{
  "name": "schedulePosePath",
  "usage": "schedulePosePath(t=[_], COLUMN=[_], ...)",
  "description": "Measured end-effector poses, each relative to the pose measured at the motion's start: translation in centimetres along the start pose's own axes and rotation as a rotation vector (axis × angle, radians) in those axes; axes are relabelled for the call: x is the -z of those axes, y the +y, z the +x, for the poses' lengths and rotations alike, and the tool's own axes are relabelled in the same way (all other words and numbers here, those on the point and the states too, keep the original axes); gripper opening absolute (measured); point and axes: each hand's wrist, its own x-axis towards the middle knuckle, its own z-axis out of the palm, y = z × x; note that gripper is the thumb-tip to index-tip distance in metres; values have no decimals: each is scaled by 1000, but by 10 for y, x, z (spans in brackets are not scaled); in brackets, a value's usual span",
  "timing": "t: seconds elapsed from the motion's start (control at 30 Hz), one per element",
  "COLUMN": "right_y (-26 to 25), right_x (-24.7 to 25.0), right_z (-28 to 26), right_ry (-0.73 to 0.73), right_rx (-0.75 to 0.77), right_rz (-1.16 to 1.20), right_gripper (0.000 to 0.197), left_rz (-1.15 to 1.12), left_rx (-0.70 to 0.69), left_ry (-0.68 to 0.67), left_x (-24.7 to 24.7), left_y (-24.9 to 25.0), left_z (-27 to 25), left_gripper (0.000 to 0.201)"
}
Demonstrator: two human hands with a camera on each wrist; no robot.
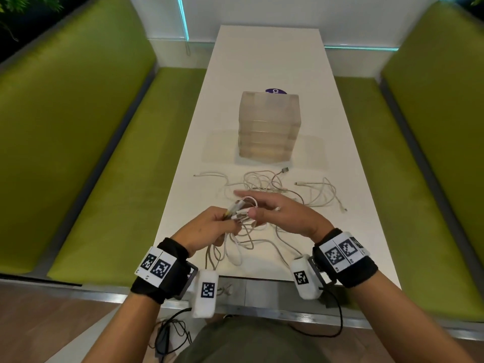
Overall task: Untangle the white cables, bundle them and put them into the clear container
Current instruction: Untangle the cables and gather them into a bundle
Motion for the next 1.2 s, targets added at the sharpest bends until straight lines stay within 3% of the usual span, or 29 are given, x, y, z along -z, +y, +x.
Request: schedulePosePath(t=[0.07,0.2,0.3,0.5,0.67,0.73,0.9,0.97,1.1,1.2], right_y=[2,13,17,27,32,33,40,41,50,65], right_x=[-6,-11,-13,-22,-27,-28,-19,-19,-35,-44], right_z=[3,4,2,-8,-15,-16,-19,-21,-25,-28], right_ry=[64,161,97,-30,-57,-1,315,284,86,-94], right_rx=[29,-26,-52,-81,-92,-99,-81,-46,-49,-101], right_rz=[35,91,66,135,134,148,234,88,-206,-387], right_gripper=[25,16,14,19,26,28,25,25,31,49], left_rz=[-9,-49,-67,-180,-193,-168,-139,-182,-319,-361], left_rx=[-2,-61,-76,-147,-122,-121,-128,-148,-207,-232], left_ry=[2,44,97,186,229,199,149,205,288,299], left_x=[-1,-5,-10,-7,-6,-5,2,4,2,2], left_y=[-2,-10,-16,-19,-21,-23,-26,-25,-23,-21], left_z=[-1,-6,-9,-12,-12,-11,-13,-12,-8,-7], left_gripper=[29,28,14,7,17,20,23,21,25,25])
